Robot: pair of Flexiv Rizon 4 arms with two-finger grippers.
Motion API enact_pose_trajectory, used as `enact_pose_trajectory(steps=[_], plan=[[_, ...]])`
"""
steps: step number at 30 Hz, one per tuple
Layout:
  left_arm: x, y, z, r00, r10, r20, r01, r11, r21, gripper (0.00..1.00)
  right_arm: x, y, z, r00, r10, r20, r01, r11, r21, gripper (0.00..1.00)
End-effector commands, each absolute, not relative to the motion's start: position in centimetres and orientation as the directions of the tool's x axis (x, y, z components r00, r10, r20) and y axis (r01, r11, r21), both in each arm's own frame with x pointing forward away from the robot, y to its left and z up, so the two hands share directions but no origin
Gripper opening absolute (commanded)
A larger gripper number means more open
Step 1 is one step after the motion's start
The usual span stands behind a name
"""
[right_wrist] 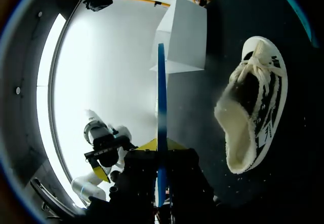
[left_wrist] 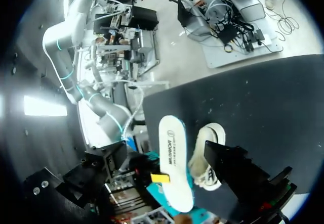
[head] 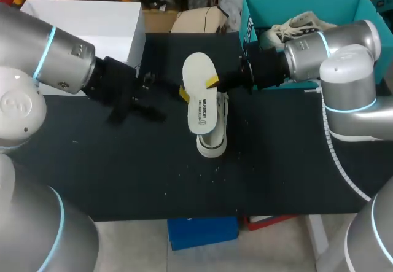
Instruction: Take the shoe out of the shoebox, open the shoe tongue, remove and reinsert the insole, then place the shoe into the shoebox
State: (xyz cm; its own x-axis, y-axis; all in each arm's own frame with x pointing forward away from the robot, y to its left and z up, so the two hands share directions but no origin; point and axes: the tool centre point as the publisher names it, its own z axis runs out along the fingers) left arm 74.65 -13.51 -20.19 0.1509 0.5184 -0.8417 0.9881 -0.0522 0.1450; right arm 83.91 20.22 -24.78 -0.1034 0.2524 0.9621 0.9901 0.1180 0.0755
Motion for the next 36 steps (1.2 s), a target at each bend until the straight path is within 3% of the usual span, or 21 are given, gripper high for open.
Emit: enact_pose_trajectory(steps=[1, 14, 22, 36], plan=[[74.0, -12.7, -21.5, 0.195, -0.477, -0.857, 0.976, 0.184, 0.12, 1.0, 83.9, 20.3, -24.8, -0.103, 0.254, 0.962, 0.99, 0.118, 0.075, 0.0], [74.0, -12.7, -21.5, 0.197, -0.501, -0.843, 0.975, 0.19, 0.116, 1.0, 83.9, 20.3, -24.8, -0.103, 0.254, 0.962, 0.99, 0.118, 0.075, 0.0], [74.1, -12.1, -23.7, 0.156, -0.364, -0.918, 0.964, 0.259, 0.062, 1.0, 83.9, 20.3, -24.8, -0.103, 0.254, 0.962, 0.99, 0.118, 0.075, 0.0], [74.2, -11.0, -23.3, 0.168, -0.199, -0.966, 0.957, 0.269, 0.111, 1.0, 83.9, 20.3, -24.8, -0.103, 0.254, 0.962, 0.99, 0.118, 0.075, 0.0]])
